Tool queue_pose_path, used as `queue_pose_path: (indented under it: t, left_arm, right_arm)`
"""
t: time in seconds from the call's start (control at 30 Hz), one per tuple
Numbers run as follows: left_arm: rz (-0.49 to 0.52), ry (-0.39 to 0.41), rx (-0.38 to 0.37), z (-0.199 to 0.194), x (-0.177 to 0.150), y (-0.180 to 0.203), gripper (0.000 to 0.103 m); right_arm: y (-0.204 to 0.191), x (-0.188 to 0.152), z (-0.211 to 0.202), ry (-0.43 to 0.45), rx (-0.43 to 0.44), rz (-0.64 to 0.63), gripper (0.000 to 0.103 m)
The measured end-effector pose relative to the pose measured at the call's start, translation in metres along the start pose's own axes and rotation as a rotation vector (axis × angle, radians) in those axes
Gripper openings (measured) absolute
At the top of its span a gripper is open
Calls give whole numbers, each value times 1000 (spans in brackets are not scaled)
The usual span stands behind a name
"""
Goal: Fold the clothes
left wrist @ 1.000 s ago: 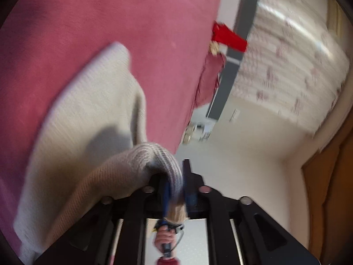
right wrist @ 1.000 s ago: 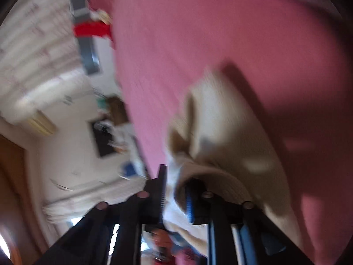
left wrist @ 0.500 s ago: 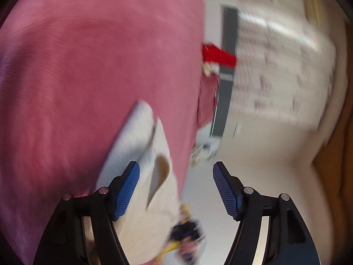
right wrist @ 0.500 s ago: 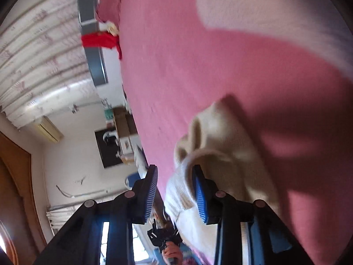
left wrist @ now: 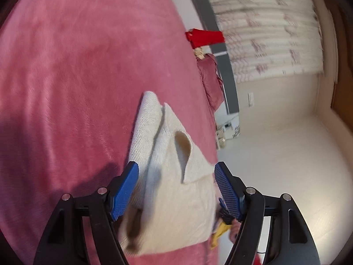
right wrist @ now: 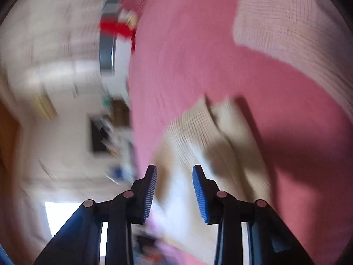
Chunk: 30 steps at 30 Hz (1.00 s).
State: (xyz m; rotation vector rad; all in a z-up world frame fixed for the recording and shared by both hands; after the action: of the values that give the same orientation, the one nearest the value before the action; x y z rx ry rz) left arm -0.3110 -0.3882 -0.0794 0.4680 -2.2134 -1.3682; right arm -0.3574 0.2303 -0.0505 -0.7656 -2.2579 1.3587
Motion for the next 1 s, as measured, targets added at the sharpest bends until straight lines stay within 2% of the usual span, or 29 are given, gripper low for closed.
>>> queue_pose_path:
  t: [0.07,0.1,0.13,0.2,0.3,0.37,0.47,0.5,0.57,0.67,0.73,0.8,0.9,0.97,1.0]
  left_arm:
    - [81,-21,25,-5,-11,6,73]
    - [122,-41,38,-4,-18,10,76]
    - [164,-61,51,-3,-24,14,76]
    - [197,-94,56,3,-33,20,76]
    - [228,-117,67,6,-48,19,76]
    - [223,-182,81,2,-61,6,76]
    - [169,-307,45,-1,-74,-10,76]
    - [162,-307,25,-4,-74,-9,76]
    - [149,-307,-26,-8,-71,-7,76]
    - [131,-315,-117,-10,-68,-1,76]
    - [152,-380,-93,-2,-72,-2,76]
    - [192,-412,-57,9,-72,0,76]
    - [206,-395,-74,14,-62,5,76]
    - [229,-371,-61,16,-53,8,76]
    - [239,-385,-71,19,-52,10,76]
  right_arm:
    - [-5,-31,2,-15,-158,-191,35]
    - [-10,-48,5,-25,-187,-264,35]
    - [-15,-63,10,-36,-209,-331,35]
    - [-39,-77,32,-49,-200,-422,35]
    - [-91,-73,92,-97,-212,-547,35]
    - [-104,-82,137,-169,-342,-629,35]
    - [-118,-95,202,-283,-563,-757,33]
    - [-133,-100,228,-296,-585,-818,33]
    - [-157,-106,258,-284,-549,-865,33]
    - [-192,-118,295,-268,-442,-870,33]
    - [-211,-127,303,-277,-374,-859,33]
    - [-215,-137,279,-257,-291,-809,33]
    - [-198,-148,226,-206,-206,-718,33]
    - [-199,-145,213,-182,-210,-684,34]
    - [-186,-149,198,-176,-220,-660,35]
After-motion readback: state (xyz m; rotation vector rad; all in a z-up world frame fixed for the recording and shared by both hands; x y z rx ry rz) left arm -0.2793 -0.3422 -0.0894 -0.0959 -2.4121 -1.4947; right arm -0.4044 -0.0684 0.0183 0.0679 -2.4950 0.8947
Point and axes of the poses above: each gripper's, at about its wrist camera, not at the fingertips, and z roughly the way its jaws point, y to its right, x to its top, the point moved 6 cm from there along z, roughly the way its jaws point, and after that the axes turned 2 degrees about x, right-handed, at the moved point
